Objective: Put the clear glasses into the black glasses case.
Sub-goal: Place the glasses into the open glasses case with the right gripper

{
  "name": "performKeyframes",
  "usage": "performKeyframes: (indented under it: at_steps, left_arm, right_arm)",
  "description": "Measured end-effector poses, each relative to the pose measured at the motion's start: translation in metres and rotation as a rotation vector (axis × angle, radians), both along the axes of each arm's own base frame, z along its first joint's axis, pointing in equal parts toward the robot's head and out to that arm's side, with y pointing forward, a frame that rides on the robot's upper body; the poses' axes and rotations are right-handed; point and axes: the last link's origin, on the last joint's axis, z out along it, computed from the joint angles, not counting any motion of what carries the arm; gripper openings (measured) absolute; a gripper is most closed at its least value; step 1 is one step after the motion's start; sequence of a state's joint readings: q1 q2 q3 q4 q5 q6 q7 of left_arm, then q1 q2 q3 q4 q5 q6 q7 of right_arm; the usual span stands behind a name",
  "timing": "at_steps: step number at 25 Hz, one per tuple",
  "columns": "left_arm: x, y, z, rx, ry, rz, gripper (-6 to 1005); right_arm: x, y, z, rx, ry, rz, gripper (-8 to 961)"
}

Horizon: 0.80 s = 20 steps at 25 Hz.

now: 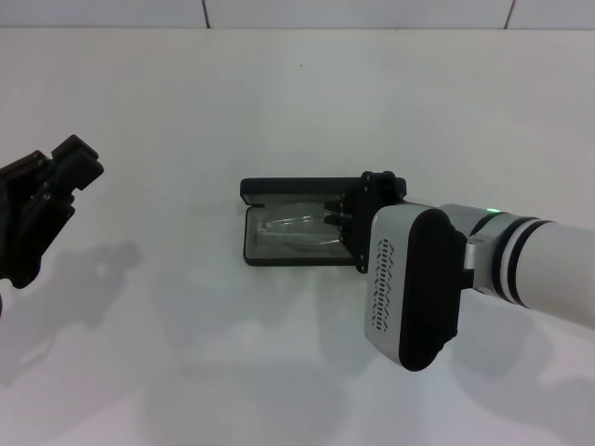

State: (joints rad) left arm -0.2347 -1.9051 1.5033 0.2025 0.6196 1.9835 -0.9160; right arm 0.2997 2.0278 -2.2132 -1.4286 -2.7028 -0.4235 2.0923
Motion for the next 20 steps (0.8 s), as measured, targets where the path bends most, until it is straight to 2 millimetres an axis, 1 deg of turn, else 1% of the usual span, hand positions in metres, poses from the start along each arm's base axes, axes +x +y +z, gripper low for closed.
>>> performKeyframes:
  at_steps: [20]
  left_arm:
    - [0.0003,0.0010,0.0008,0.004,-0.004,0.002,126]
  right_arm:
    - [0.0011,0.0013,-0.0004,0.017,0.003,0.019,70]
